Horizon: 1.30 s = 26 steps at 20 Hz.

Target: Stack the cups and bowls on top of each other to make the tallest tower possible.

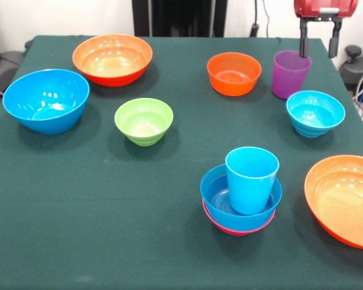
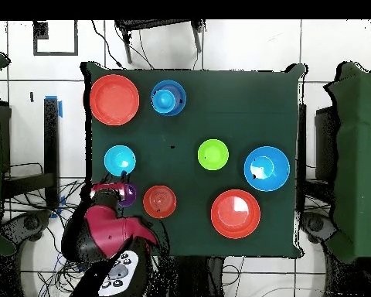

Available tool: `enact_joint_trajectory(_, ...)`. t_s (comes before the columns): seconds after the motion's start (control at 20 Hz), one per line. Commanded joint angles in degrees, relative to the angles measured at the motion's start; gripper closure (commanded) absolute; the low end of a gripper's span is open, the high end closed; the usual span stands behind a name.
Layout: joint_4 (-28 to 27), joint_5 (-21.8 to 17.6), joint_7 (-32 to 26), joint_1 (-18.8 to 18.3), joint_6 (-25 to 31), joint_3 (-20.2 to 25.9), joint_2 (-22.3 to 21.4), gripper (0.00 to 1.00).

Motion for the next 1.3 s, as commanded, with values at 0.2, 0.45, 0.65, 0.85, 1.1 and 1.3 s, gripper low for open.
enact_joint_trajectory(0.2, 1.9, -0.9, 7.5, -5.3, 12.0, 8.6, 2.2, 0.00)
enact_joint_trajectory(0.45, 2.1, -0.8, 6.0, -8.6, 18.9, 12.7, 3.0, 0.00)
enact_joint_trajectory(0.65, 1.6, -1.2, 5.7, -7.6, 18.4, 11.4, 3.1, 0.00)
enact_joint_trajectory(0.85, 1.2, -1.5, 6.3, -6.7, 16.8, 10.3, 3.5, 0.00)
enact_joint_trajectory(1.1, 1.5, -1.6, 6.8, -6.4, 15.7, 10.1, 3.4, 0.00)
enact_joint_trajectory(1.3, 1.4, -1.8, 6.5, -6.7, 15.7, 10.2, 3.5, 0.00)
